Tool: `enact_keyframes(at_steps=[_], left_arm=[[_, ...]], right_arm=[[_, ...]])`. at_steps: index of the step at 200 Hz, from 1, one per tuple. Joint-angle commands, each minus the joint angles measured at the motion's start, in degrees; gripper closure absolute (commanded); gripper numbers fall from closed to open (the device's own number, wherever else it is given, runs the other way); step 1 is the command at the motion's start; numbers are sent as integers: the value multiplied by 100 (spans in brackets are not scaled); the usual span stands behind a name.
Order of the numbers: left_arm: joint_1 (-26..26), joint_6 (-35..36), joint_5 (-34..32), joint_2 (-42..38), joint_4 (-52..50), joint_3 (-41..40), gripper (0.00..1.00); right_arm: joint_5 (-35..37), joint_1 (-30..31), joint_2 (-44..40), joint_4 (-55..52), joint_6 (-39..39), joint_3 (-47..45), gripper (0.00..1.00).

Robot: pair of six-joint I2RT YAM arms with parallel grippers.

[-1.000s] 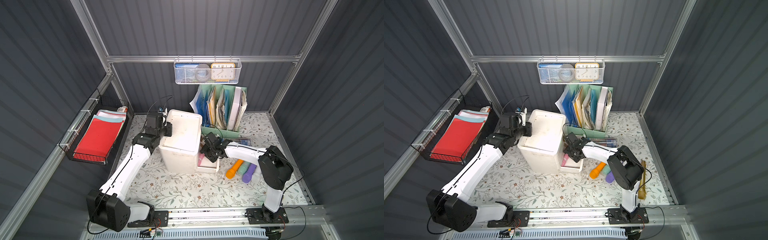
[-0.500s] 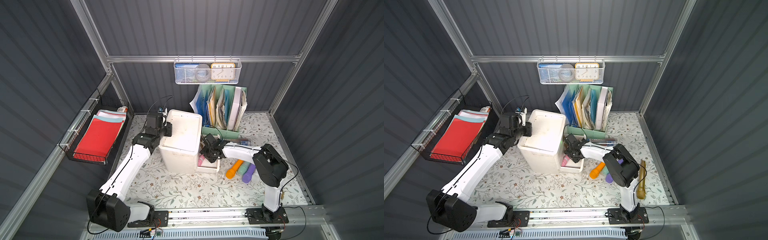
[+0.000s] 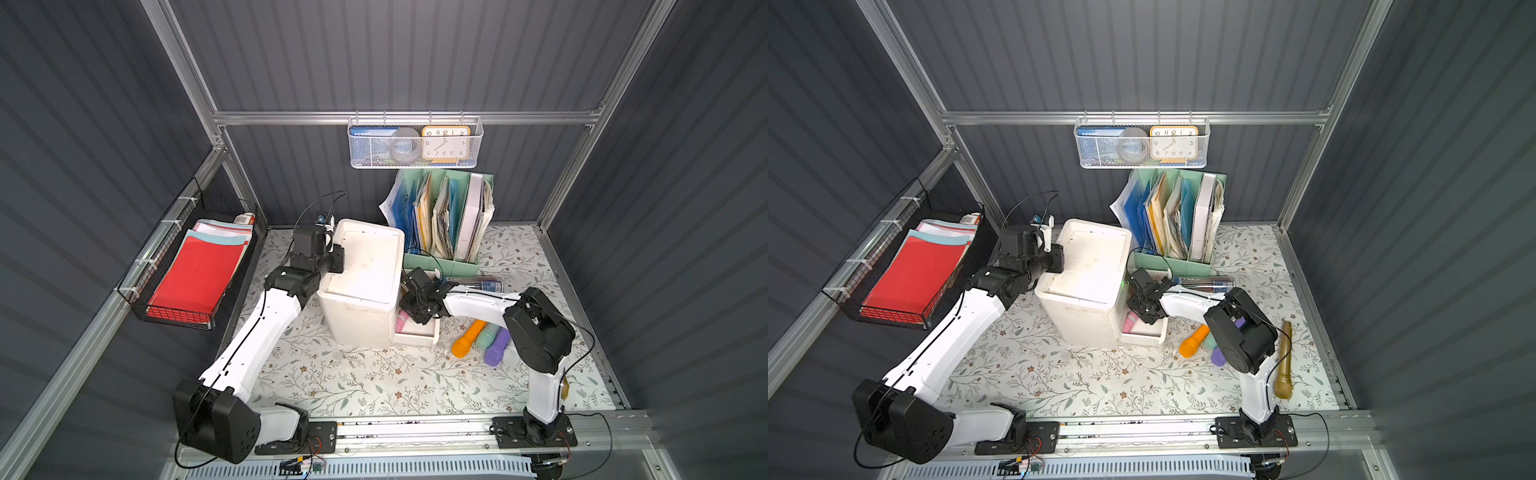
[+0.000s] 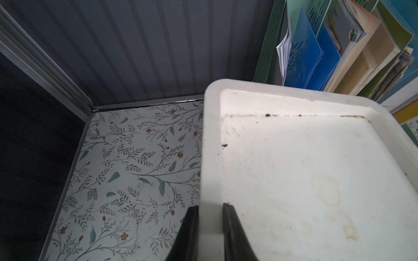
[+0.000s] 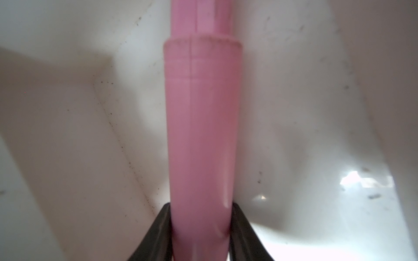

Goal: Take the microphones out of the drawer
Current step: Pick up the microphone from the drawer.

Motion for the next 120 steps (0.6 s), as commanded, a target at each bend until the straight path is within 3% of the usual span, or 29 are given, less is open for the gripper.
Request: enact_keyframes(at_steps=[1, 120], left_arm=[[-35, -97, 258, 290, -772, -439, 94], [-35, -97, 250, 281, -762, -439, 93]], right_arm=[[176, 56, -127, -164, -149, -45, 79], [1309, 52, -1039, -1551, -1545, 617, 82]])
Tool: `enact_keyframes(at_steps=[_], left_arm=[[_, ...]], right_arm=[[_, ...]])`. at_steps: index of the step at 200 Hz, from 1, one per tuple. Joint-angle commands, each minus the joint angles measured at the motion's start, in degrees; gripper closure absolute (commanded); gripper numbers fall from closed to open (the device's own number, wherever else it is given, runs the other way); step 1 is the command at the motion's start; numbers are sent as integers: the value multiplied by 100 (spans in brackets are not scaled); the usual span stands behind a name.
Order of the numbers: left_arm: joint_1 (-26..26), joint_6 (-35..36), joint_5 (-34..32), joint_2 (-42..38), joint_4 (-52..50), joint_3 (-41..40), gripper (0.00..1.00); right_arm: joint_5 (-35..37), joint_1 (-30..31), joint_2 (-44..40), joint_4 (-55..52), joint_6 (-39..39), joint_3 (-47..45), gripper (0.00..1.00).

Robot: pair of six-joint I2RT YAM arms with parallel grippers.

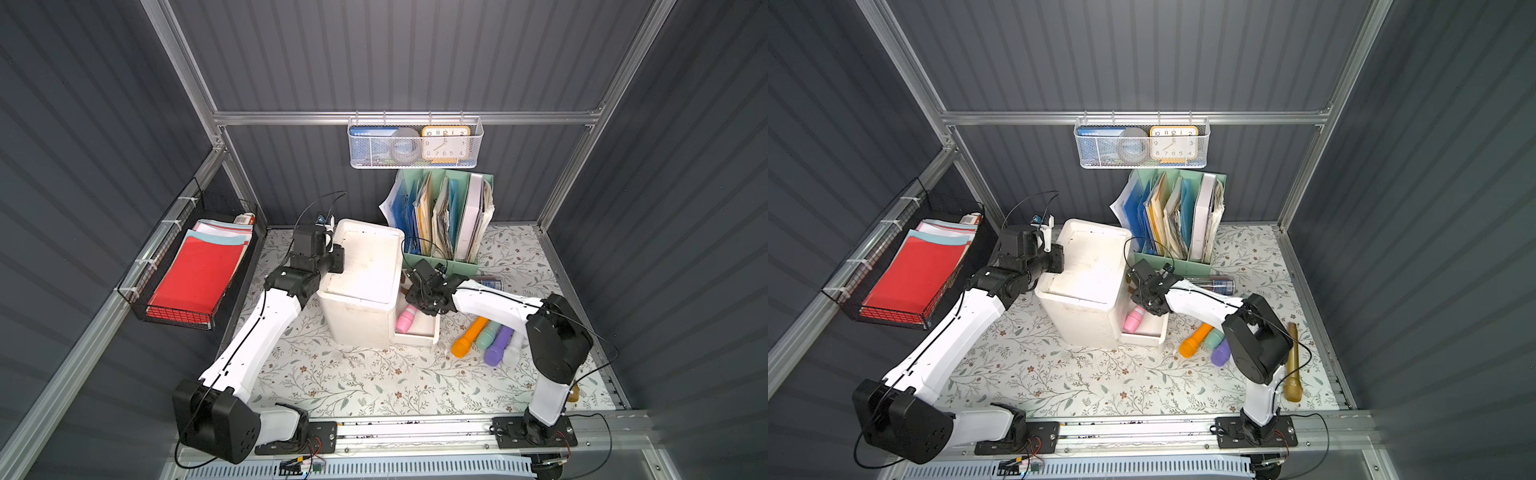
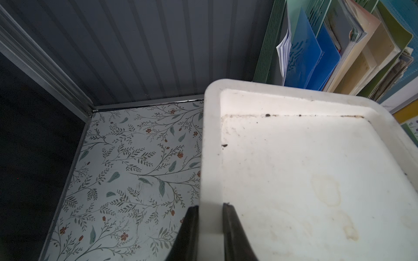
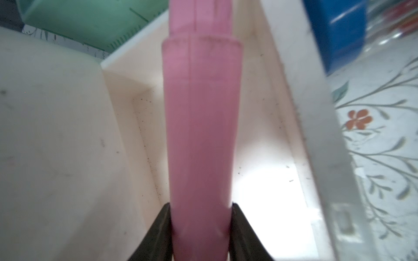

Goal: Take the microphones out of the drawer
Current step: Pick up the microphone from the drawer, then place the microphone at the center of the board.

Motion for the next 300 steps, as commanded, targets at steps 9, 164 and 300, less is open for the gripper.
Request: enact_keyframes(at_steps=[9, 164, 300], left_arm=[[-35, -94, 257, 291, -762, -438, 94], [-35, -119, 320, 371, -757, -432, 93], [-35, -118, 291, 362, -762, -427, 94]], right_arm=[[502, 34, -382, -610, -558, 284, 82], [1945, -210, -2720, -1065, -1073, -1337, 82], [202, -715, -1569, -536, -715, -1737, 82]])
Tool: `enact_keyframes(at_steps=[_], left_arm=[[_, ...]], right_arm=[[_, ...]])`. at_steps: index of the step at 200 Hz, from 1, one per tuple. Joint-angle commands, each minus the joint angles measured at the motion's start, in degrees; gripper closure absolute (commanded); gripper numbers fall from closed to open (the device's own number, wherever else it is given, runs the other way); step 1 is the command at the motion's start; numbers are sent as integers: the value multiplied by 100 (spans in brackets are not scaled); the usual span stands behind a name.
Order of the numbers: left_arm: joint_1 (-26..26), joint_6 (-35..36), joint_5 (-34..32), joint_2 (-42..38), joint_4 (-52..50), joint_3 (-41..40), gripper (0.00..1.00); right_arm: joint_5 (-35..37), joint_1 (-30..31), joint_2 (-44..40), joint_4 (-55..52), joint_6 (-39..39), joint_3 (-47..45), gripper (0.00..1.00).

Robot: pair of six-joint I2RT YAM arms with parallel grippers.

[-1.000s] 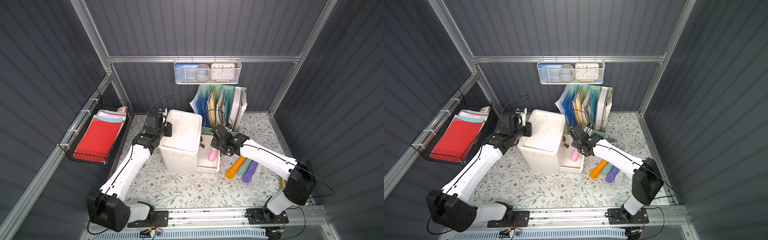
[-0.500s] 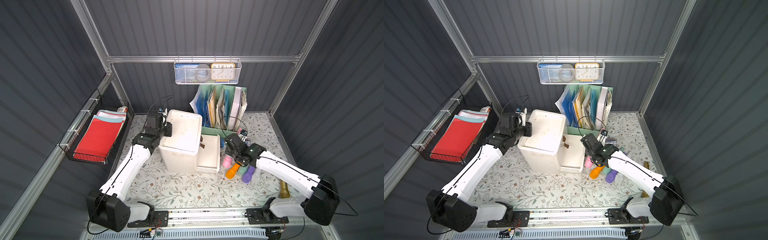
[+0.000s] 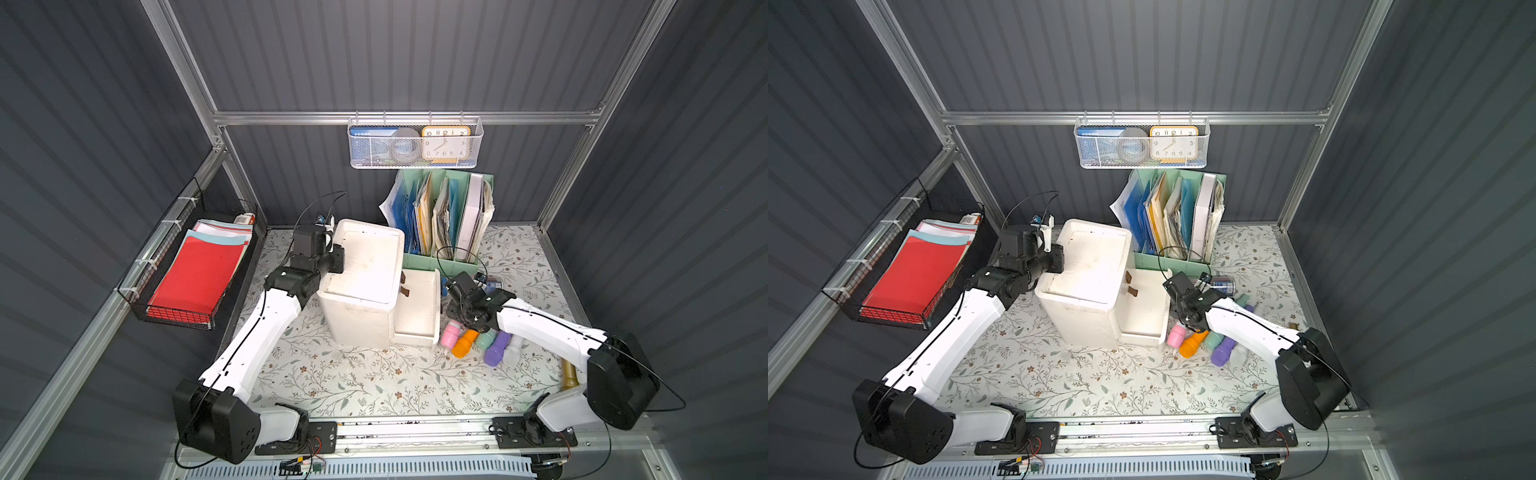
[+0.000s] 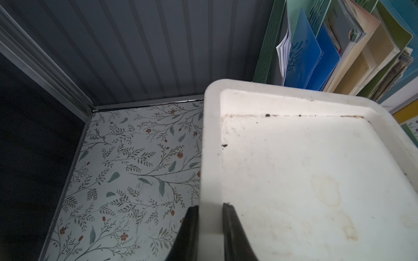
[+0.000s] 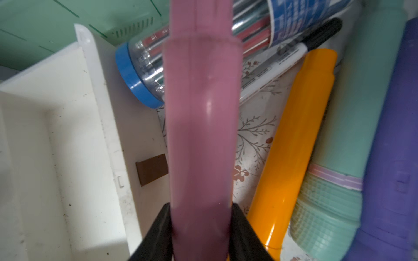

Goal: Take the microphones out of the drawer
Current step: Place the microphone at the center of the board.

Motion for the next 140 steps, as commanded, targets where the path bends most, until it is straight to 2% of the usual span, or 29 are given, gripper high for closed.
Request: enact_keyframes(at_steps=[1, 101, 140], left_arm=[[-35, -114, 279, 358, -770, -426, 93], [-35, -117, 273, 341, -769, -429, 94], [-35, -113, 267, 332, -770, -438, 94]], right_arm=[[-381, -50, 246, 24, 143, 200, 82], [-1161, -63, 924, 393, 568, -50, 80], [-1207, -60, 1045, 343, 595, -21, 71]])
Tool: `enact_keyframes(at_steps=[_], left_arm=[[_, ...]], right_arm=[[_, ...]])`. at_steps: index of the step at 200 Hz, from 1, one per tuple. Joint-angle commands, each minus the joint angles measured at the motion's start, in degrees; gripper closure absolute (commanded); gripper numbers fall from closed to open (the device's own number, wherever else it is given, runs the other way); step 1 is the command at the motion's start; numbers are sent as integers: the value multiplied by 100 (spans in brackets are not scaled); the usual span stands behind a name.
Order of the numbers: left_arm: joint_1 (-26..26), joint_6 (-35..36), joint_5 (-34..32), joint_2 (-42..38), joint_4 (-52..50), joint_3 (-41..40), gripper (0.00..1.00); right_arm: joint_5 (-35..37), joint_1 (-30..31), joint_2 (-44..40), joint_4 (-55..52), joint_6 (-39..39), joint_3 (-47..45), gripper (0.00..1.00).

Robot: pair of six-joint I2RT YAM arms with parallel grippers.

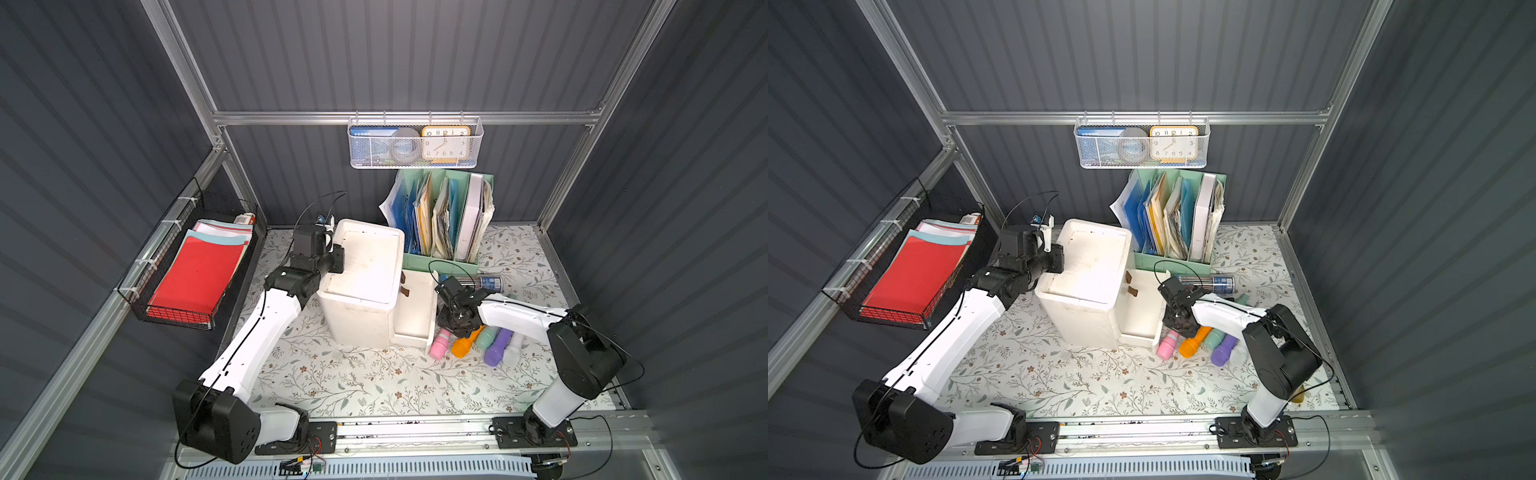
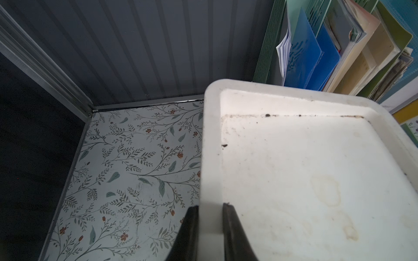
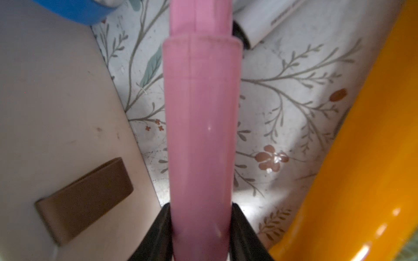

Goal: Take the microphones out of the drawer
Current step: Place the microphone at the center of the board.

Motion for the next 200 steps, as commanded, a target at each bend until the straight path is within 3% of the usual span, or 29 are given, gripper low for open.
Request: enact_keyframes(at_steps=[1, 27, 82, 137, 158, 176, 200], left_arm=[[-35, -108, 265, 332, -770, -438, 94], [-35, -114, 263, 332, -770, -437, 94], [-35, -113, 263, 322, -770, -435, 94], [-35, -124, 301, 331, -762, -438, 94], [-35, -122, 305, 332, -762, -429, 94], [-35, -122, 300, 332, -753, -431, 94], [-35, -122, 319, 341, -753, -434, 94]], right_arm=[[-100, 0, 50, 65, 169, -18, 71], [-104, 1, 81, 38, 184, 0, 58], [-1, 1, -106, -115, 209, 9, 41], [622, -25, -739, -531, -73, 135, 43], [794, -94, -896, -646, -250, 206, 52], [756, -207, -950, -584, -386, 215, 75], [405, -355, -937, -261, -686, 244, 94]])
